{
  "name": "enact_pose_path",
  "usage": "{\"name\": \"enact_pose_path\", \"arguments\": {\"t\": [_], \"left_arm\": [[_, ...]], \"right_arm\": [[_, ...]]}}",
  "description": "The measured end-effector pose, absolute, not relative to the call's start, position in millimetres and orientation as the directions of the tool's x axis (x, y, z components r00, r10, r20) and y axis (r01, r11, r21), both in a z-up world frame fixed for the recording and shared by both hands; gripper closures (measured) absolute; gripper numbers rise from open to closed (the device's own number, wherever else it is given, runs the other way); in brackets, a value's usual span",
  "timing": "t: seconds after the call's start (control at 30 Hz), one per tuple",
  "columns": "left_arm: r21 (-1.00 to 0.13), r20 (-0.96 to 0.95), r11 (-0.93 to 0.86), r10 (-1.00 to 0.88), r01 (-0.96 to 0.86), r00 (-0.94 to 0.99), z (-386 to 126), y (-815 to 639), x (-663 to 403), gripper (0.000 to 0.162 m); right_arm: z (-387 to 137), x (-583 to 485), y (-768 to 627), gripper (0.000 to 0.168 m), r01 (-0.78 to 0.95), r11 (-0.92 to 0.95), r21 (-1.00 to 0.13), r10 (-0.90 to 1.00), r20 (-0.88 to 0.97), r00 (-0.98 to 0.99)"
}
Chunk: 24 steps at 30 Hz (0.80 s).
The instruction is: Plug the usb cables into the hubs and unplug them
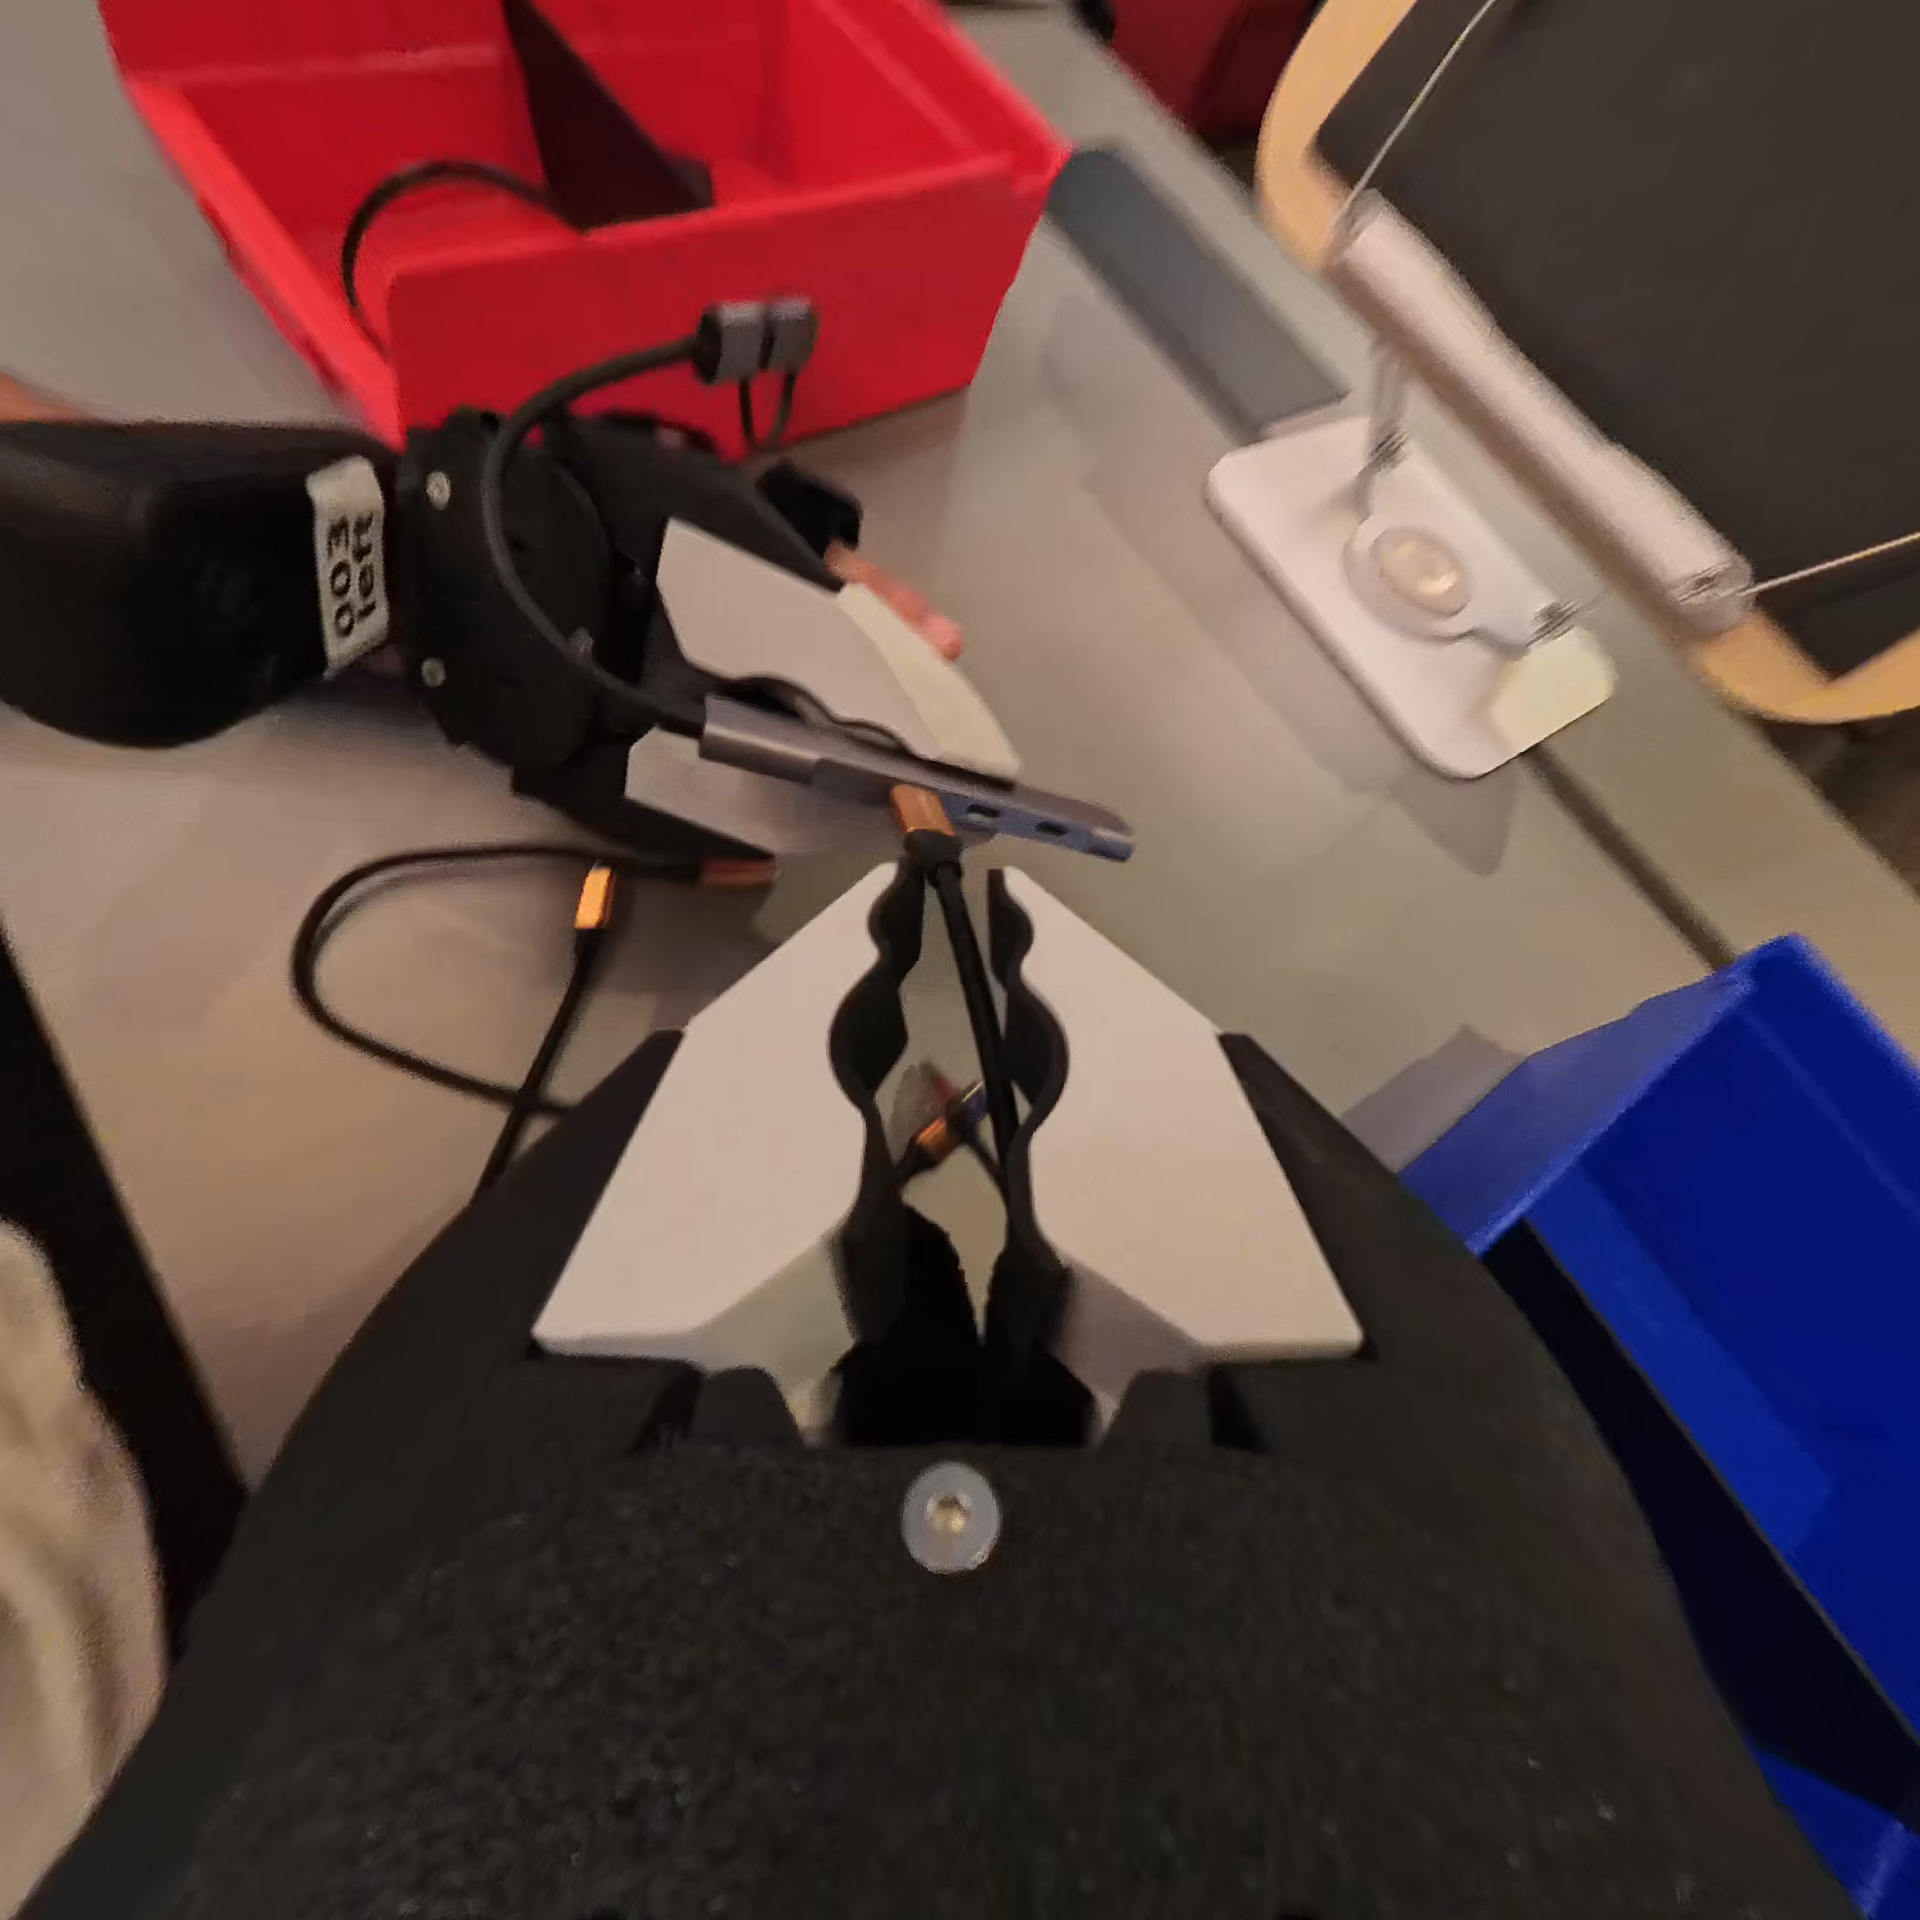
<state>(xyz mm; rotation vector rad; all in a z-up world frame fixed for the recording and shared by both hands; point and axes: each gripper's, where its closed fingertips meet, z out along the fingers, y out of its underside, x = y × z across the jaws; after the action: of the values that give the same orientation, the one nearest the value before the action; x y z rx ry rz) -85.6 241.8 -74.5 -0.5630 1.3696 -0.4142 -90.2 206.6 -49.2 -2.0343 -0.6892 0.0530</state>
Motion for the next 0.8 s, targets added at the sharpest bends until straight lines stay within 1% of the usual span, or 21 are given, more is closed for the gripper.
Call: {"name": "enact_pose_path", "arguments": {"t": [0.07,0.13,0.2,0.23,0.3,0.33,0.4,0.43,0.47,0.53,0.67,0.8], "left_arm": [[-0.622,-0.774,0.782,-0.605,-0.047,0.185,-71.5,248.3,-87.6,0.153],[-0.637,-0.758,0.770,-0.618,-0.037,0.208,-67.7,253.0,-89.7,0.152],[-0.656,-0.740,0.755,-0.634,-0.028,0.226,-64.6,255.7,-91.1,0.152],[-0.661,-0.733,0.750,-0.639,-0.020,0.232,-62.9,255.6,-91.5,0.152],[-0.657,-0.734,0.754,-0.638,-0.005,0.234,-60.9,252.4,-91.6,0.152],[-0.649,-0.740,0.761,-0.631,0.001,0.234,-60.3,249.8,-91.6,0.152],[-0.630,-0.756,0.776,-0.616,0.008,0.222,-62.0,243.9,-90.6,0.152],[-0.623,-0.763,0.783,-0.609,0.007,0.218,-63.1,241.8,-90.0,0.153],[-0.618,-0.768,0.786,-0.605,0.005,0.212,-64.6,240.3,-89.2,0.153],[-0.615,-0.772,0.789,-0.602,0.001,0.204,-66.9,239.8,-88.3,0.153],[-0.620,-0.771,0.784,-0.608,-0.009,0.188,-71.3,241.7,-87.4,0.152],[-0.634,-0.764,0.772,-0.620,-0.032,0.180,-74.7,243.8,-86.9,0.153]], "right_arm": [[-22.0,-94.0,204.8,0.156,0.424,-0.249,-0.871,0.434,0.291,0.853],[-10.9,-112.3,189.7,0.157,0.360,-0.160,-0.919,0.490,0.243,0.837],[-29.3,-132.9,175.1,0.154,0.286,-0.198,-0.938,0.599,0.115,0.792],[-42.0,-137.1,175.3,0.150,0.238,-0.234,-0.943,0.614,0.047,0.788],[-68.1,-125.4,191.3,0.143,0.175,-0.314,-0.933,0.542,-0.025,0.840],[-71.6,-119.5,199.8,0.141,0.126,-0.319,-0.939,0.506,-0.056,0.861],[-61.1,-113.0,212.0,0.139,-0.003,-0.270,-0.963,0.465,-0.133,0.875],[-53.6,-112.5,214.4,0.138,-0.039,-0.239,-0.970,0.467,-0.150,0.871],[-48.6,-111.4,216.3,0.142,-0.043,-0.217,-0.975,0.462,-0.141,0.876],[-48.1,-108.2,218.9,0.154,0.021,-0.205,-0.979,0.444,-0.074,0.893],[-53.4,-106.1,220.8,0.156,0.105,-0.232,-0.967,0.441,-0.008,0.897],[-56.6,-105.9,222.5,0.157,0.106,-0.242,-0.964,0.439,-0.012,0.898]]}}
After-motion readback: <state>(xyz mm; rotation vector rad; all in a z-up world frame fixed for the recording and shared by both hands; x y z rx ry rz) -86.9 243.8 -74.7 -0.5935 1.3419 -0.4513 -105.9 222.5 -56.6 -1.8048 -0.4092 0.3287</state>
